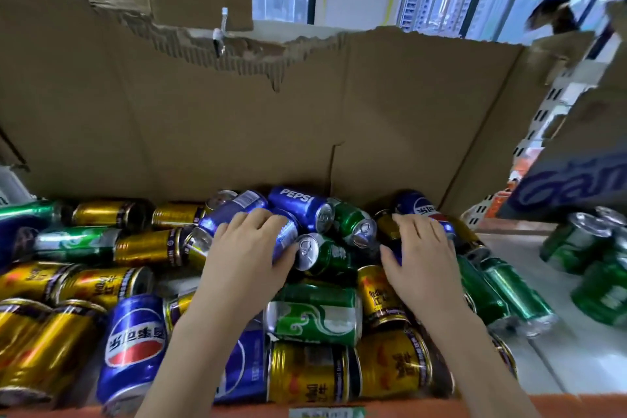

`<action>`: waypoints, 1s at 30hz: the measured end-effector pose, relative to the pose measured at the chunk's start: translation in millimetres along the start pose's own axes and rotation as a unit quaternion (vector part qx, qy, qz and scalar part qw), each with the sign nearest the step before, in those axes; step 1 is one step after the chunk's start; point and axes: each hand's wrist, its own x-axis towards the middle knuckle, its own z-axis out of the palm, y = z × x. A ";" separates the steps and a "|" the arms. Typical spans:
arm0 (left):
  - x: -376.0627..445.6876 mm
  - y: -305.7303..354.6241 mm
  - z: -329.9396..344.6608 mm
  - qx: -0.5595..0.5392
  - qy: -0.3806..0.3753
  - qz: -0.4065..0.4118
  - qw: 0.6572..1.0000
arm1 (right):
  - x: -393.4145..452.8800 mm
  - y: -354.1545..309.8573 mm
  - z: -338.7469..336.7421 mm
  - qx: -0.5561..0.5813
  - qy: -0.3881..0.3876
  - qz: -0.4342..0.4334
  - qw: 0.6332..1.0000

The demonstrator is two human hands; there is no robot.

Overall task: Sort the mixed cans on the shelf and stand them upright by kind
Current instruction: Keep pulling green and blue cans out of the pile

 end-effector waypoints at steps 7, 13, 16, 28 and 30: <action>5.8 38.5 31.3 0.018 -0.064 0.038 0.997 | 45.7 54.8 3.8 -0.090 -0.110 0.038 0.989; 3.9 46.8 35.1 0.006 -0.111 -0.006 0.994 | 73.3 67.3 20.5 -0.125 -0.213 0.063 0.967; 0.3 45.3 35.0 0.028 -0.111 -0.021 0.993 | 76.4 67.9 29.6 -0.072 -0.220 0.086 0.969; 5.1 52.8 36.1 0.014 -0.110 -0.039 0.993 | 65.8 41.6 1.9 0.058 -0.055 0.083 0.993; 9.9 52.4 35.7 0.009 -0.099 -0.035 0.994 | 57.4 28.0 -4.4 0.084 -0.028 0.065 0.994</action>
